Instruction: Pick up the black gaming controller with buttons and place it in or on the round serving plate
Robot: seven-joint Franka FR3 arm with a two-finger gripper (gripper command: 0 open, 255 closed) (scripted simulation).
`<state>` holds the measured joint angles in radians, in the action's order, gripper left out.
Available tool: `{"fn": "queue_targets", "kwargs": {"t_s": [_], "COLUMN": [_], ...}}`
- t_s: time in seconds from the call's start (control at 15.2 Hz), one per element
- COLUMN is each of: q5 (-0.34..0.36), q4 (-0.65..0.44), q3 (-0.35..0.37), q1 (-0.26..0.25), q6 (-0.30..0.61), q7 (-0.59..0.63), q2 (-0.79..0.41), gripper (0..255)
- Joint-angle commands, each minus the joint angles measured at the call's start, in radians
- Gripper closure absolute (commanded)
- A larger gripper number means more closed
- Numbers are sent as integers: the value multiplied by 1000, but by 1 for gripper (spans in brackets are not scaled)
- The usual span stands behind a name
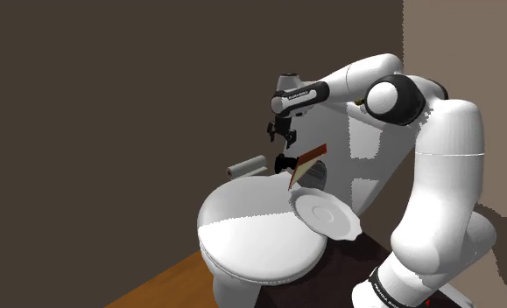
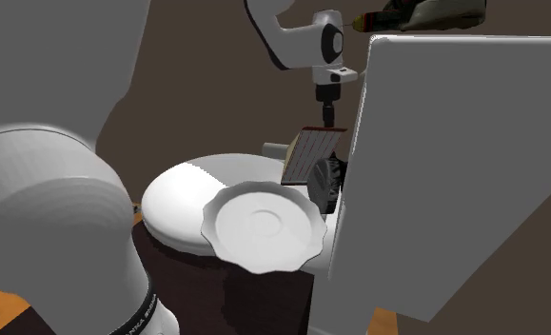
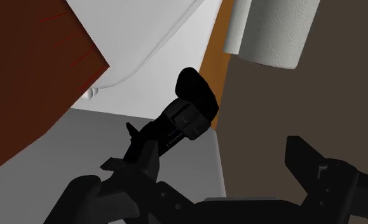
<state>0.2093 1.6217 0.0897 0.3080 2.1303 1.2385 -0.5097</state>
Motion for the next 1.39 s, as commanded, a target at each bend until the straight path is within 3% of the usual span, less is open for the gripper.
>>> {"fn": "queue_targets", "kwargs": {"t_s": [0.0, 0.4, 0.46, 0.59, 0.66, 0.79, 0.86, 0.99, 1.06, 1.12, 1.25, 1.32], "q5": [20, 82, 79, 88, 97, 94, 83, 70, 75, 74, -23, -55], "q4": [18, 15, 39, 90, 61, 121, 80, 167, 172, 172, 17, -5], "q3": [8, 102, 104, 99, 91, 94, 96, 96, 119, 119, 22, -8], "q1": [72, 152, 155, 160, 159, 164, 173, 206, 123, 122, 68, 53], "q6": [6, -5, 2, 61, 78, 91, 50, 74, 101, 101, -22, -41], "q7": [-252, -217, -217, -208, -208, -202, -227, -254, -204, -204, 249, 333], "q2": [-82, -89, -70, -78, -123, -76, -72, -4, 55, 55, -41, -55], "gripper": [0, 0, 255, 255, 255, 255, 255, 255, 255, 0, 0, 0]}}
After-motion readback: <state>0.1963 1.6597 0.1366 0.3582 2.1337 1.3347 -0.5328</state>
